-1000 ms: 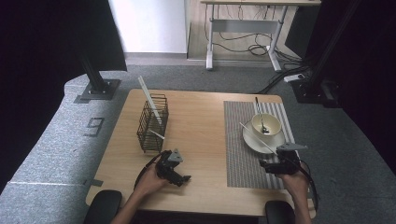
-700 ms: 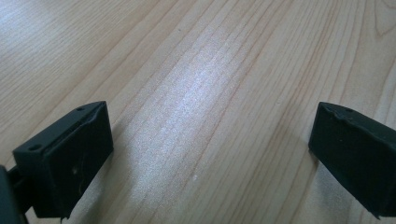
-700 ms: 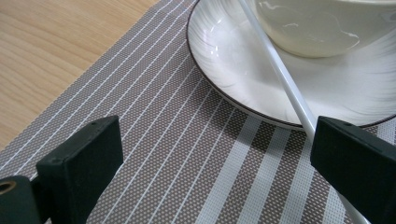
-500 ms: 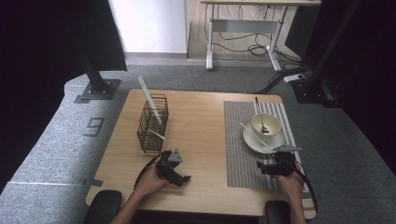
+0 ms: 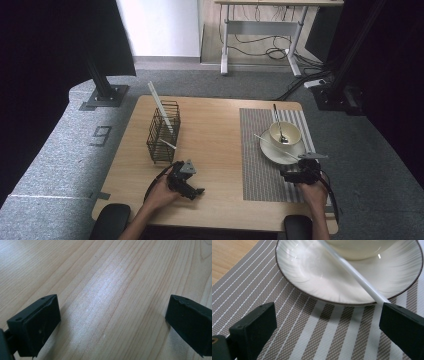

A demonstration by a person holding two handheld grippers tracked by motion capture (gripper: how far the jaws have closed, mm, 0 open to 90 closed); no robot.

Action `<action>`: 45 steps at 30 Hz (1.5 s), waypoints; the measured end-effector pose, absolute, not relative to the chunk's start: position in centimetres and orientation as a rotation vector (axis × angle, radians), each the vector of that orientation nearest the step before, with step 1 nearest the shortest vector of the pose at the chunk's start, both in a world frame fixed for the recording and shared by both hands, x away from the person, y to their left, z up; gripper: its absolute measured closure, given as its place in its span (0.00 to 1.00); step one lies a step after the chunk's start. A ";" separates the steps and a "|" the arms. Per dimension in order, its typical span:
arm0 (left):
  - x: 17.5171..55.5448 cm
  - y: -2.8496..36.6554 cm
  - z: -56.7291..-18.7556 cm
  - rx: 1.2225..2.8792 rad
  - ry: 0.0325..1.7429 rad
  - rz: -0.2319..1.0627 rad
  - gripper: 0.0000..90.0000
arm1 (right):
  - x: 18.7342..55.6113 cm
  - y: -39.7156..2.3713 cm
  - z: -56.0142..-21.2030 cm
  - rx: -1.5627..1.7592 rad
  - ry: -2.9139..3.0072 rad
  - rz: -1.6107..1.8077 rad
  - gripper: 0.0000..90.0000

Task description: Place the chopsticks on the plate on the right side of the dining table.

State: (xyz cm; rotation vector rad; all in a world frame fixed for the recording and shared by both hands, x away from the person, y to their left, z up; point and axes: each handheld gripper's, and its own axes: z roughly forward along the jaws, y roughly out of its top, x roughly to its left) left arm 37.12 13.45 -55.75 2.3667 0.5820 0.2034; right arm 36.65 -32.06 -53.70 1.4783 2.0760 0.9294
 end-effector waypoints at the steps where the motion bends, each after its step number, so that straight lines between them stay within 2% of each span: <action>1: 37.1 13.4 -55.7 2.367 0.582 0.203 0.00 | 36.8 -32.1 -53.7 1.480 2.077 0.930 0.00; 27: 37.2 13.4 -55.8 2.367 0.578 0.203 0.00 | 39.5 -33.4 -53.5 1.568 1.978 0.972 0.00; 45: 37.2 13.3 -55.8 2.368 0.576 0.202 0.00 | 39.9 -33.4 -54.4 1.561 1.921 0.902 0.00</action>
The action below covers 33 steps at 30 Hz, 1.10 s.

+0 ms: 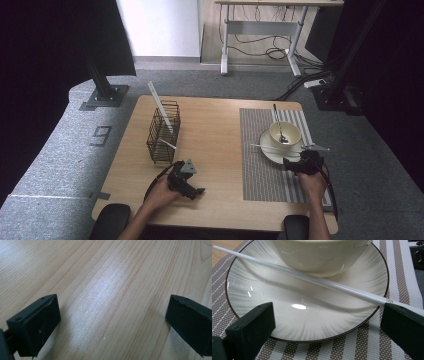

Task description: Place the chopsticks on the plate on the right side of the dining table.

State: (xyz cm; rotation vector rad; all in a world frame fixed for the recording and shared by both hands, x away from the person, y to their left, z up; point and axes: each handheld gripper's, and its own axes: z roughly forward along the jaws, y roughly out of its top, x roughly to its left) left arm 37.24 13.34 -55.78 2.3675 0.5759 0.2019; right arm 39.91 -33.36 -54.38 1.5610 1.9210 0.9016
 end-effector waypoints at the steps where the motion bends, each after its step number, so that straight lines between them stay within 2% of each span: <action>1: 37.2 13.3 -55.8 2.368 0.576 0.202 0.00 | 40.0 -33.4 -54.4 1.557 1.922 0.900 0.00; 20: 37.2 13.3 -55.8 2.368 0.574 0.203 0.00 | 40.1 -33.6 -54.1 1.536 1.941 0.872 0.00; 33: 37.3 13.3 -55.8 2.369 0.573 0.202 0.00 | 36.2 -32.9 -51.4 1.380 1.992 1.042 0.00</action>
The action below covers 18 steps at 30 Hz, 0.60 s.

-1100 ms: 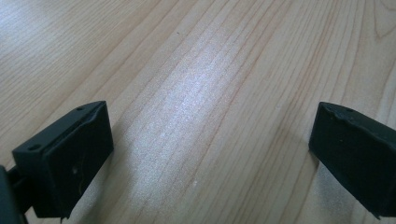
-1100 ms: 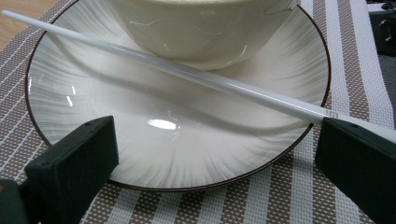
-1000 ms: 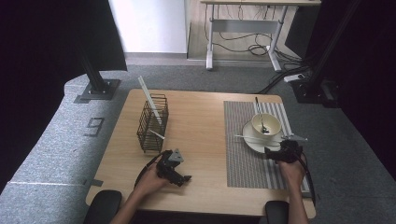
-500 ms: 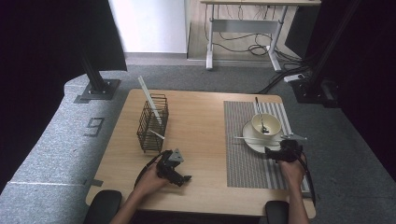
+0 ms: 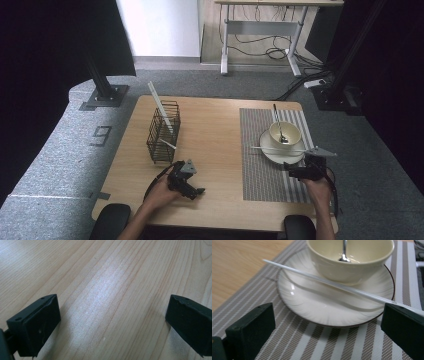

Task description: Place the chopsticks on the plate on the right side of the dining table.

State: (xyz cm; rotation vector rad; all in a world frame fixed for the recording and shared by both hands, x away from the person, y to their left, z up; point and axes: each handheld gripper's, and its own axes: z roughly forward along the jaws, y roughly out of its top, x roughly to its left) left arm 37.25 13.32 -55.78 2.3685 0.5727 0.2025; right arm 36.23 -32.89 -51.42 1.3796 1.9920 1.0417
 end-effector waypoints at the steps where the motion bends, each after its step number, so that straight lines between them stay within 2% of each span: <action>1: 37.3 13.3 -55.8 2.369 0.573 0.202 0.00 | 35.9 -32.8 -51.3 1.363 1.992 1.066 0.00; 6: 37.3 13.3 -55.8 2.368 0.573 0.202 0.00 | 34.4 -32.2 -50.5 1.355 2.013 1.190 0.00; 18: 37.2 13.3 -55.8 2.365 0.574 0.203 0.00 | 31.7 -29.6 -48.9 1.312 2.107 1.132 0.00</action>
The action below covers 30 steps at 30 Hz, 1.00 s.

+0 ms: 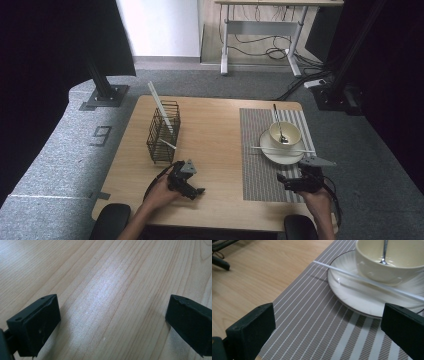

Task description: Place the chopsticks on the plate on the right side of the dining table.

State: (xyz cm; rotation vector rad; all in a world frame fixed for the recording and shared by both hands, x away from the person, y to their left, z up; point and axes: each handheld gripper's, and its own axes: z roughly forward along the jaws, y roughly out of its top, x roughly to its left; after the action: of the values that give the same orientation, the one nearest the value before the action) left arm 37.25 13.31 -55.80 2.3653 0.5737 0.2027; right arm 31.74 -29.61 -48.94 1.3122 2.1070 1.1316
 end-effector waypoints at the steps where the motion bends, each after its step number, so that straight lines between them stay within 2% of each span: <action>1: 37.2 13.3 -55.8 2.365 0.574 0.203 0.00 | 31.5 -29.3 -48.9 1.310 2.114 1.124 0.00; 13: 37.2 13.3 -55.8 2.364 0.576 0.203 0.00 | 31.3 -25.6 -48.6 1.252 2.262 1.076 0.00; 17: 37.2 13.3 -55.8 2.364 0.576 0.203 0.00 | 32.0 -23.7 -48.5 1.219 2.300 1.174 0.00; 30: 37.2 13.3 -55.8 2.362 0.576 0.202 0.00 | 34.2 -19.8 -48.6 1.152 2.433 1.145 0.02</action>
State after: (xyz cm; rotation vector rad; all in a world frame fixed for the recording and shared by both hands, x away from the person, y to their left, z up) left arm 37.24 13.29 -55.81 2.3625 0.5761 0.2022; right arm 34.21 -19.82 -48.61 1.1516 2.4327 1.1446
